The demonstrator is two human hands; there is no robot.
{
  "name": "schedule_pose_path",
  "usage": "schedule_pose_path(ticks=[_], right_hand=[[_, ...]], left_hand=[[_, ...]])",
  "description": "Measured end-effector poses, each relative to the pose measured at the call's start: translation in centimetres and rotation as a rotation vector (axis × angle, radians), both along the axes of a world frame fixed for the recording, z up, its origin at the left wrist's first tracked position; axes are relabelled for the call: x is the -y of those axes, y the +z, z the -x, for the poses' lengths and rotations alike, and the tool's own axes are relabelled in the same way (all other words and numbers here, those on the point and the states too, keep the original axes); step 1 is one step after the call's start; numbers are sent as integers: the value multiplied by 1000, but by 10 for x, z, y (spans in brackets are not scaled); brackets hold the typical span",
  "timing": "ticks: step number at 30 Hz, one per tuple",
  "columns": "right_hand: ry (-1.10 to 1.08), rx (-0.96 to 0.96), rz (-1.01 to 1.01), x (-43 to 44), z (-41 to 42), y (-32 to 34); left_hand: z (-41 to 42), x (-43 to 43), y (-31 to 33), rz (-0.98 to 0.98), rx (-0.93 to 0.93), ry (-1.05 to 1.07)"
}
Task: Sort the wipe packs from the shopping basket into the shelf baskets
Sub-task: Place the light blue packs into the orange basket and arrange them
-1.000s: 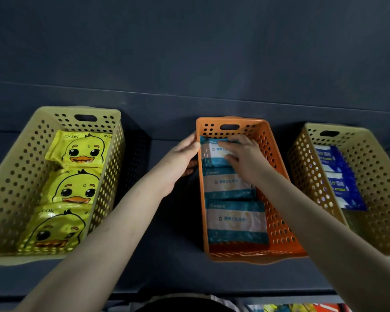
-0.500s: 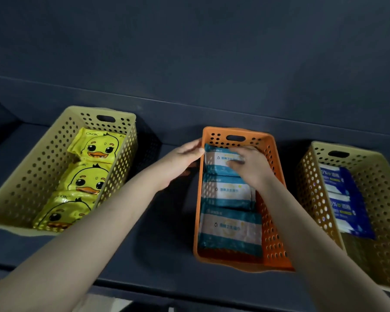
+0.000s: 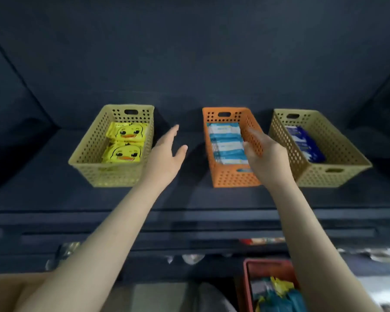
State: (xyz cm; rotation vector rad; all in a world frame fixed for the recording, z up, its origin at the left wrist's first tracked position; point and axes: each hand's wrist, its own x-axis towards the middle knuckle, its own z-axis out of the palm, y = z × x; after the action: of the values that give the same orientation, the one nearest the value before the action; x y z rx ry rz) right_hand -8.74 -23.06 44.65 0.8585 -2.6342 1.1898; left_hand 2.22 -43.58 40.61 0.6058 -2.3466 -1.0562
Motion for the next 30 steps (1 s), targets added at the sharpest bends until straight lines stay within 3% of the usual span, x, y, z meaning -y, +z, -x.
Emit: schedule_pose_path(ticks=[4, 8, 15, 22, 30], right_hand=[[-57, 156, 17, -55, -96, -38], [-171, 379, -75, -116, -165, -99], [-402, 646, -209, -224, -224, -186], [-500, 796, -269, -342, -202, -236], [-382, 854, -412, -442, -93, -290]], left_hand=[[-91, -52, -43, -203, 15, -59], [-160, -108, -95, -302, 195, -79], [-204, -199, -165, -408, 447, -241], [-178, -302, -209, -552, 643, -295], [-106, -406, -281, -668, 748, -83]])
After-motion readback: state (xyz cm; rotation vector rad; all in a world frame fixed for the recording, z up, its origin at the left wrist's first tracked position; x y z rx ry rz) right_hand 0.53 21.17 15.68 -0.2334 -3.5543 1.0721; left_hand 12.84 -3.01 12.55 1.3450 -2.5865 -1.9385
